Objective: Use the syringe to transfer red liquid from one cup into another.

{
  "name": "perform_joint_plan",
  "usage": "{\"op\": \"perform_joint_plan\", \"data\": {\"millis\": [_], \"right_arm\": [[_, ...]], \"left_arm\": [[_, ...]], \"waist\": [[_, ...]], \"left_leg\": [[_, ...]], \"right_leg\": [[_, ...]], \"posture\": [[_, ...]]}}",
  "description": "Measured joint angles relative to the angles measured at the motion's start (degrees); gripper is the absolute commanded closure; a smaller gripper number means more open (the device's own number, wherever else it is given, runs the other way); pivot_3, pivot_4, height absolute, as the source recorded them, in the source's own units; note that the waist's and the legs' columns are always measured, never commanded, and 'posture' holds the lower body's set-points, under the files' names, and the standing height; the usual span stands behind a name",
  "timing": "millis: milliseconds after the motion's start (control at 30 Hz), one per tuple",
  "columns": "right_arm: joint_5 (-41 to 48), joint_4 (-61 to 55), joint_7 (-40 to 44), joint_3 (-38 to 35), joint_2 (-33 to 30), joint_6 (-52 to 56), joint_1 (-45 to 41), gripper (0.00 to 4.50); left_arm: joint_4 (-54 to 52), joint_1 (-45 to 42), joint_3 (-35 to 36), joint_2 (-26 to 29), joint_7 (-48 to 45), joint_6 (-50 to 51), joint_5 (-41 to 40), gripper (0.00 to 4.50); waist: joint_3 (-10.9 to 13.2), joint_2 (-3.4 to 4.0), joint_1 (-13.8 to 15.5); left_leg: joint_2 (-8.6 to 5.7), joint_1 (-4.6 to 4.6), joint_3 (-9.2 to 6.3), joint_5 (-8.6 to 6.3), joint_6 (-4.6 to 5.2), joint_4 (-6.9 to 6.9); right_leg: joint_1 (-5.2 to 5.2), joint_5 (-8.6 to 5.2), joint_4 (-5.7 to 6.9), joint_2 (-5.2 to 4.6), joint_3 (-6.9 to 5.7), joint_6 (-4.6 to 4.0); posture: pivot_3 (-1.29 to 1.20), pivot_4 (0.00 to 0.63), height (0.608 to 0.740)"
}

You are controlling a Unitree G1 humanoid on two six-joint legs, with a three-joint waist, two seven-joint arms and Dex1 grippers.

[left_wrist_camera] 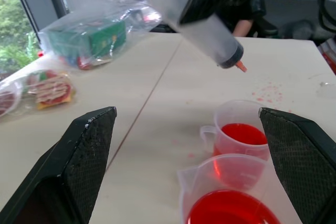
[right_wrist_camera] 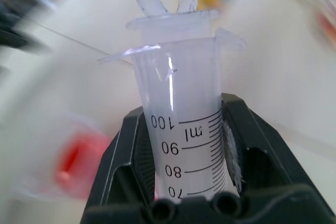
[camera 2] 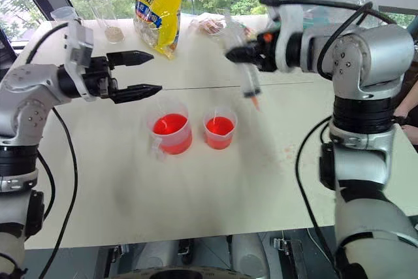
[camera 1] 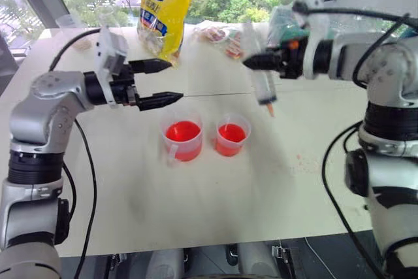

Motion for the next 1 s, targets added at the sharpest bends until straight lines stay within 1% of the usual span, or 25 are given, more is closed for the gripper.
{"op": "perform_joint_plan", "data": {"millis": [67, 167, 233, 300, 500, 633, 800, 1000], "right_arm": [[2.48, -3.27, -0.26, -2.02, 5.54, -5.86, 1.61, 3.15], [5.02, -5.71, -0.14, -2.39, 12.45, -14.96, 4.07, 3.15], [5.93, -6.29, 0.95, -1.76, 16.18, -21.68, 7.17, 3.15], [5.76, -5.97, 2.50, 0.40, 18.42, -27.36, 11.54, 3.15], [-0.67, -0.80, 8.91, 10.26, 21.43, -46.63, 22.48, 3.15], [-3.87, 4.43, 10.99, 13.82, 22.90, -55.39, 25.97, 3.15], [-5.68, 6.84, 11.96, 15.35, 23.48, -61.16, 27.18, 3.15], [-8.80, 8.54, 12.68, 19.22, 23.23, -64.82, 31.53, 3.15]], "left_arm": [[1.95, -1.84, 0.51, 1.26, -0.52, 0.30, 0.00, 0.00], [4.19, -4.88, 1.42, 3.04, -1.18, 0.77, -0.03, 0.00], [4.96, -5.70, 2.04, 4.95, -1.53, 1.62, 0.01, 0.00], [5.98, -5.84, 2.49, 6.85, -1.93, 2.11, 0.26, 0.00], [4.77, -5.80, 4.61, 9.27, -1.65, 6.30, -0.94, 0.00], [1.84, -5.78, 5.07, 10.15, -1.01, 8.83, -1.98, 0.00], [-1.48, -5.24, 5.09, 10.20, -0.71, 10.77, -3.45, 0.00], [-5.11, -3.59, 4.75, 8.95, 0.01, 11.82, -4.63, 0.00]], "waist": [[0.00, 0.00, 0.09], [-0.01, -0.02, 0.24], [-0.04, -0.06, 0.09], [-0.03, -0.05, -0.04], [-0.03, -0.05, -0.12], [-0.02, -0.04, -0.13], [-0.02, -0.04, -0.11], [-0.02, -0.04, -0.10]], "left_leg": [[-0.03, 0.00, 0.00, 0.00, 0.00, 0.02], [-0.09, 0.00, -0.02, 0.00, 0.00, 0.03], [-0.10, 0.02, -0.01, -0.01, 0.01, 0.03], [-0.10, 0.04, 0.00, -0.01, 0.02, 0.03], [-0.08, 0.05, -0.01, 0.00, 0.00, 0.03], [-0.08, 0.06, -0.02, 0.02, -0.03, 0.03], [-0.07, 0.09, -0.03, 0.03, -0.06, 0.03], [-0.06, 0.09, -0.02, 0.05, -0.09, 0.04]], "right_leg": [[0.02, 0.00, 0.00, -0.03, 0.00, 0.01], [0.08, 0.01, -0.02, -0.07, -0.02, 0.01], [0.12, 0.01, -0.03, -0.08, -0.01, 0.01], [0.13, 0.00, -0.03, -0.08, -0.01, 0.01], [0.11, 0.00, -0.02, -0.05, -0.01, 0.01], [0.10, 0.00, 0.00, -0.05, -0.01, 0.01], [0.11, 0.00, 0.02, -0.05, -0.01, 0.00], [0.11, 0.00, 0.04, -0.04, 0.00, 0.00]], "posture": [[0.00, 0.150, 0.740], [0.00, 0.150, 0.740], [0.00, 0.150, 0.740], [0.00, 0.150, 0.740], [0.00, 0.150, 0.740], [0.00, 0.150, 0.740], [0.00, 0.150, 0.740], [0.00, 0.150, 0.740]]}}
